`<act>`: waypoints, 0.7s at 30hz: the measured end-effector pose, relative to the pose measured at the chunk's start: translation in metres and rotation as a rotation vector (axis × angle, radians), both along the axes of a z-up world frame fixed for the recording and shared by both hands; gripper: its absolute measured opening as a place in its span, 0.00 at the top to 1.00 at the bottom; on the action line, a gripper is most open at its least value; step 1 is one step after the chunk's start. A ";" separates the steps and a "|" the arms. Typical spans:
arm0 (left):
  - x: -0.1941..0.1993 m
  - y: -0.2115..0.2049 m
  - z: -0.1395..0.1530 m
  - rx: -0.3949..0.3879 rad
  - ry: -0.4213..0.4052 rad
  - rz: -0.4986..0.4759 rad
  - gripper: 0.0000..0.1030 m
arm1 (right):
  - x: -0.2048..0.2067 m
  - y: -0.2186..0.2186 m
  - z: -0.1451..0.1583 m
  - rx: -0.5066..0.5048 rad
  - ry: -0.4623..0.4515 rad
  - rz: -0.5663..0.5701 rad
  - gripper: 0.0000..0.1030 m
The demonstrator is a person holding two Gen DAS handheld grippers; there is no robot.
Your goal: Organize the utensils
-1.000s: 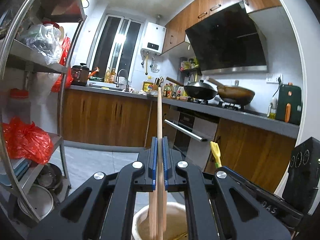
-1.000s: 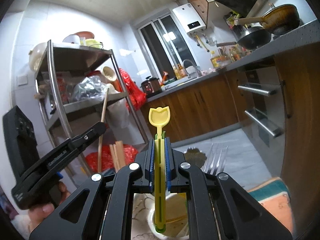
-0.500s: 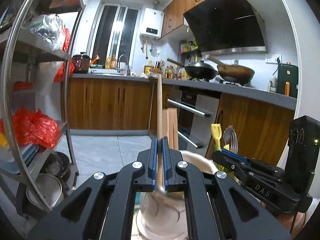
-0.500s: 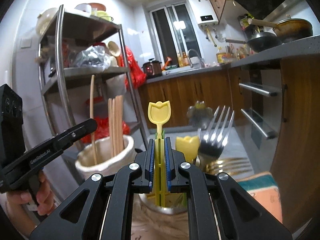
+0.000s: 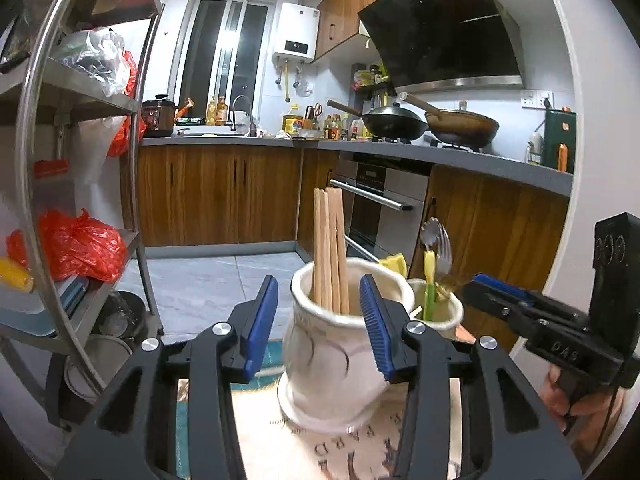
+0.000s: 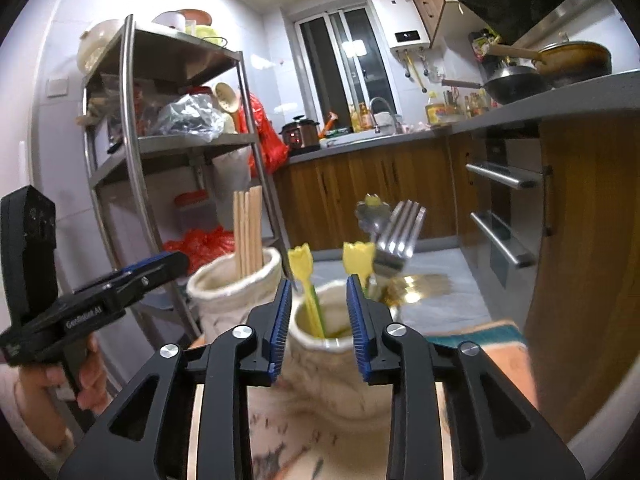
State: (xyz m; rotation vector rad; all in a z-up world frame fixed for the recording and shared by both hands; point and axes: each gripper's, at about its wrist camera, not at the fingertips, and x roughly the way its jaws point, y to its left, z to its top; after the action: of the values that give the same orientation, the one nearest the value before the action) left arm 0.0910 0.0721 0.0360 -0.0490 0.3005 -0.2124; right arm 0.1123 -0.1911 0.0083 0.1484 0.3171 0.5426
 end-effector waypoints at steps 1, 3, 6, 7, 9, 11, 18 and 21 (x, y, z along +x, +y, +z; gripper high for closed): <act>-0.006 0.000 -0.001 0.000 0.004 -0.003 0.57 | -0.003 -0.003 0.000 -0.006 0.004 -0.001 0.61; -0.017 0.001 -0.005 0.006 0.007 -0.002 0.54 | -0.014 -0.009 -0.004 -0.024 0.022 -0.002 0.56; -0.034 -0.001 -0.011 0.035 0.000 0.006 0.48 | -0.025 -0.016 -0.009 -0.060 0.037 -0.010 0.50; -0.038 -0.001 -0.012 0.040 -0.004 0.008 0.45 | -0.028 -0.019 -0.011 -0.076 0.035 -0.018 0.47; -0.047 -0.002 -0.015 0.056 -0.014 0.016 0.34 | -0.032 -0.022 -0.014 -0.099 0.037 -0.036 0.41; -0.054 -0.004 -0.020 0.071 -0.028 0.026 0.28 | -0.033 -0.024 -0.018 -0.111 0.045 -0.051 0.36; -0.062 -0.008 -0.034 0.118 -0.072 0.061 0.06 | -0.045 -0.018 -0.031 -0.202 -0.012 -0.080 0.16; -0.063 -0.008 -0.040 0.106 -0.073 0.063 0.06 | -0.050 -0.016 -0.030 -0.205 -0.046 -0.070 0.11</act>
State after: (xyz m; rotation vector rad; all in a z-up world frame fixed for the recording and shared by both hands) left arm 0.0282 0.0637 -0.0035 0.0535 0.2371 -0.1351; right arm 0.0620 -0.2076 -0.0221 -0.0513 0.3195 0.4407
